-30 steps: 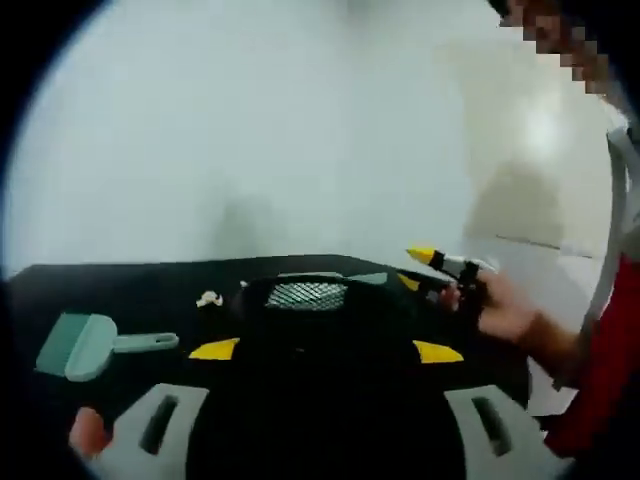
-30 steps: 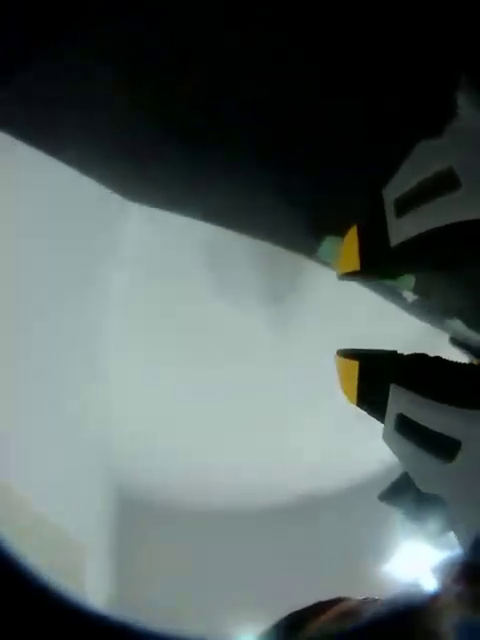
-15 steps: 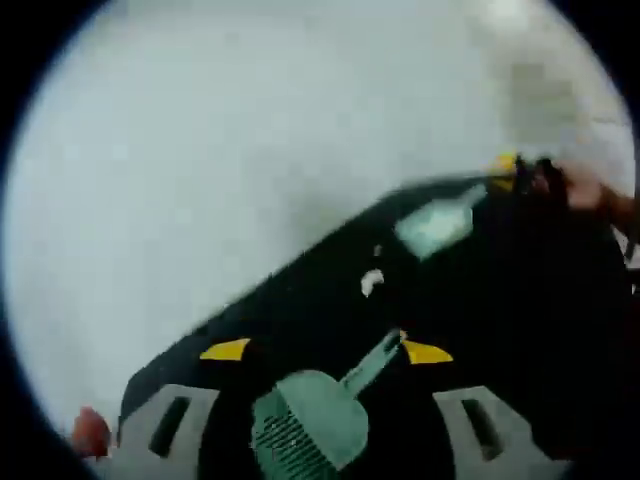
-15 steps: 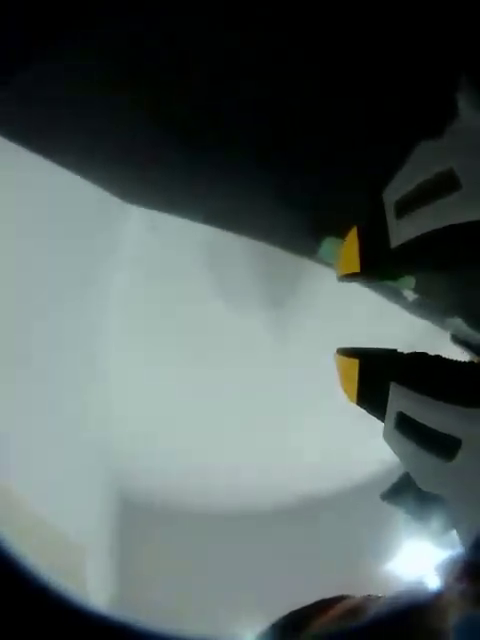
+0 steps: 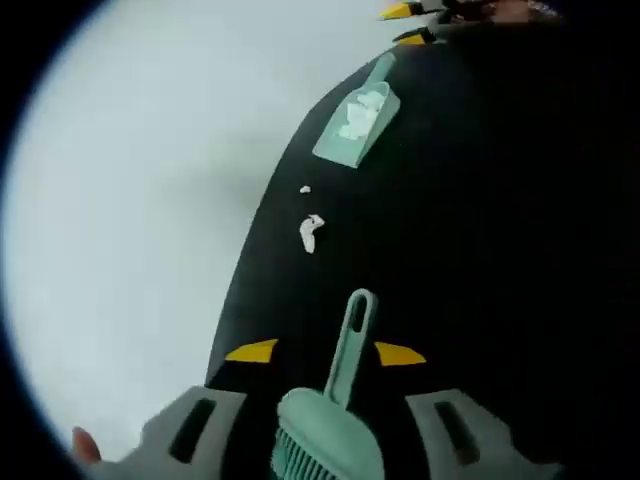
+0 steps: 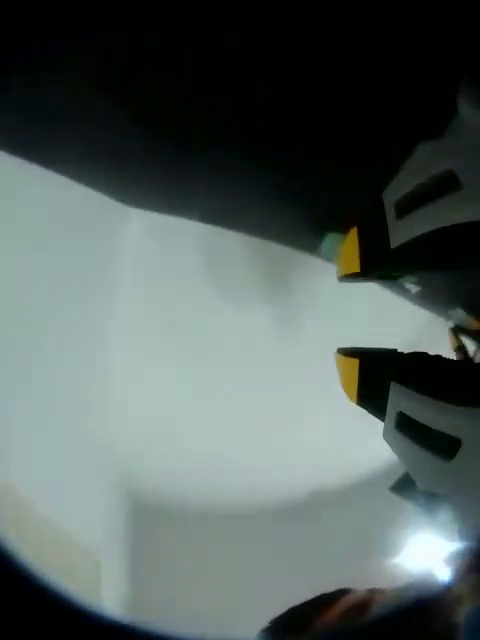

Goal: Pick up the broom and sweep the trash on the tabletop into the dustpan.

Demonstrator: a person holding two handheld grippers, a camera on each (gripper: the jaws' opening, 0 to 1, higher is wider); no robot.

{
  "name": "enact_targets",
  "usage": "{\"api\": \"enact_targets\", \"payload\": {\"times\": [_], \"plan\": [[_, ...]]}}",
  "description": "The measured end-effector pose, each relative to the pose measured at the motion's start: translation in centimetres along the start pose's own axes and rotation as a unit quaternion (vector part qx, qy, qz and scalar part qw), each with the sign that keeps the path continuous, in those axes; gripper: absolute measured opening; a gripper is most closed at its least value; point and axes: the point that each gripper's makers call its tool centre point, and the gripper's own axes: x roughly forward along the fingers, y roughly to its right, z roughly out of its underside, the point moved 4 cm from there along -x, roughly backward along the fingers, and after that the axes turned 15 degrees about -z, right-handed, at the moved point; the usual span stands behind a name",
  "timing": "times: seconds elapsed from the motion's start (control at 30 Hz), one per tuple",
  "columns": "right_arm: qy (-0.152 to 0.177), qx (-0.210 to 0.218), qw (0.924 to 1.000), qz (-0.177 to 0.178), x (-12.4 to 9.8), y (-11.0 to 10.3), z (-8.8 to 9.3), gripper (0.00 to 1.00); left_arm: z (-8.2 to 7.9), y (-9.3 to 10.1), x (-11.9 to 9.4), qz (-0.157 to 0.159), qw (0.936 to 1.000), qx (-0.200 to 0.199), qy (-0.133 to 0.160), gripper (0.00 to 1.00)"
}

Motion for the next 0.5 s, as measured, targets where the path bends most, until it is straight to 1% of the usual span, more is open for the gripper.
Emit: {"api": "enact_targets", "payload": {"times": [0.03,0.1,0.2,0.27,0.3,0.33,0.37,0.47,0.5], "plan": [[0.0,0.0,1.0,0.0,0.0,0.0,0.0,0.28,0.0,0.1,0.0,0.009,0.9999,-0.001,-0.005,0.26],[0.0,0.001,1.0,-0.002,0.0,0.0,0.0,0.28,0.1,-0.4,0.1,0.009,0.9999,-0.004,-0.004,0.28],[0.001,0.002,1.0,-0.002,0.1,0.0,-0.1,0.28,0.4,-0.5,0.3,0.032,0.9994,-0.012,-0.006,0.27],[0.001,0.002,1.0,-0.001,0.1,0.0,-0.1,0.28,0.4,0.4,0.2,0.087,0.996,-0.008,-0.015,0.19],[0.0,0.002,1.0,-0.002,0.1,0.0,0.0,0.28,0.4,0.9,0.1,0.11,0.9937,-0.002,-0.021,0.11],[0.0,0.002,1.0,-0.002,0.1,0.0,0.0,0.28,0.2,0.9,0.3,0.114,0.9933,0.005,-0.02,0.07],[0.001,0.003,1.0,-0.003,0.1,0.0,0.0,0.28,0.1,0.7,0.4,0.106,0.994,0.009,-0.025,0.07],[0.002,0.006,1.0,-0.005,0.1,-0.1,0.0,0.28,0.0,0.8,0.3,0.114,0.9925,0.022,-0.039,0.06],[0.002,0.006,1.0,-0.005,0.1,-0.1,0.0,0.28,0.0,0.6,0.4,0.106,0.993,0.019,-0.048,0.05]]}}
